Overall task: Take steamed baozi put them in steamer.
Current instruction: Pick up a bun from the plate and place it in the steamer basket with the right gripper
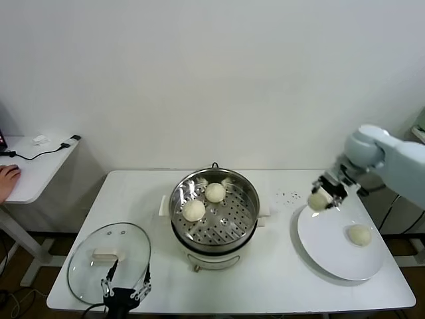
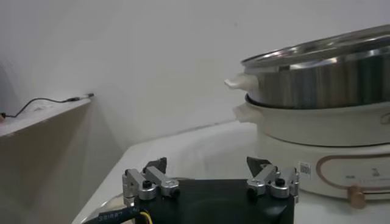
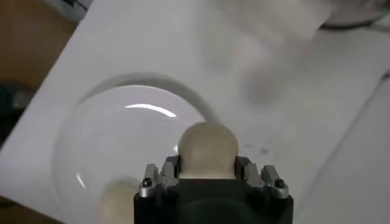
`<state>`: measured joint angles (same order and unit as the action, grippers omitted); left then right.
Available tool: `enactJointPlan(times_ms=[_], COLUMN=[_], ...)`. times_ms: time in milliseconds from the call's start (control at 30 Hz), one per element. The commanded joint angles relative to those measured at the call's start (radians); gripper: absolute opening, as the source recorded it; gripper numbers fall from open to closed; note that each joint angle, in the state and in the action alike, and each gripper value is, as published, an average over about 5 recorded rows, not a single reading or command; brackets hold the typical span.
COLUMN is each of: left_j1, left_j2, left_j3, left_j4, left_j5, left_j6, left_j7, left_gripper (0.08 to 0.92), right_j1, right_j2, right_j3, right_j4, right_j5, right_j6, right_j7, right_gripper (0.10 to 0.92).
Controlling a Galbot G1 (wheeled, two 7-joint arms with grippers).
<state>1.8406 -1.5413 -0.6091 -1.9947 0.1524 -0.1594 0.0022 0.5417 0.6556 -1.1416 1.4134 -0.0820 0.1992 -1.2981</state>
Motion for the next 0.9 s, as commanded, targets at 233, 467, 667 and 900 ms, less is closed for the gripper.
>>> enactJointPlan(times_ms=[233, 467, 667, 900], left_j1=[0.003, 0.007, 0.011, 0.011], left_j2=[-0.007, -0.005, 0.000, 0.002], left_j3=[0.014, 0.001, -0.011, -0.013], left_j4=[0.009, -0.003, -0.009, -0.003], left_j5=[0.003, -0.008, -0.020, -0.022], left_j6=[-0.001, -0.002, -0.004, -0.006], left_j7=[0.001, -0.001, -0.002, -0.003], left_gripper=[0.823, 0.823, 0.823, 0.823], right_j1=[0.297, 0.160, 0.089, -0.014], right_j2=[0.498, 0.589, 0.595, 0.570], right_j3=[-0.067, -0.059, -0.112, -0.129], right_j4=[-0.013, 0.036, 0.076, 0.094], right_j5=[0.104, 0.059, 0.038, -0.025], right_j6=[0.179, 0.164, 0.158, 0.158], right_j7=[-0.068, -0.070, -0.056, -0.045], right_gripper=[0.577, 0.577, 0.580, 0.585])
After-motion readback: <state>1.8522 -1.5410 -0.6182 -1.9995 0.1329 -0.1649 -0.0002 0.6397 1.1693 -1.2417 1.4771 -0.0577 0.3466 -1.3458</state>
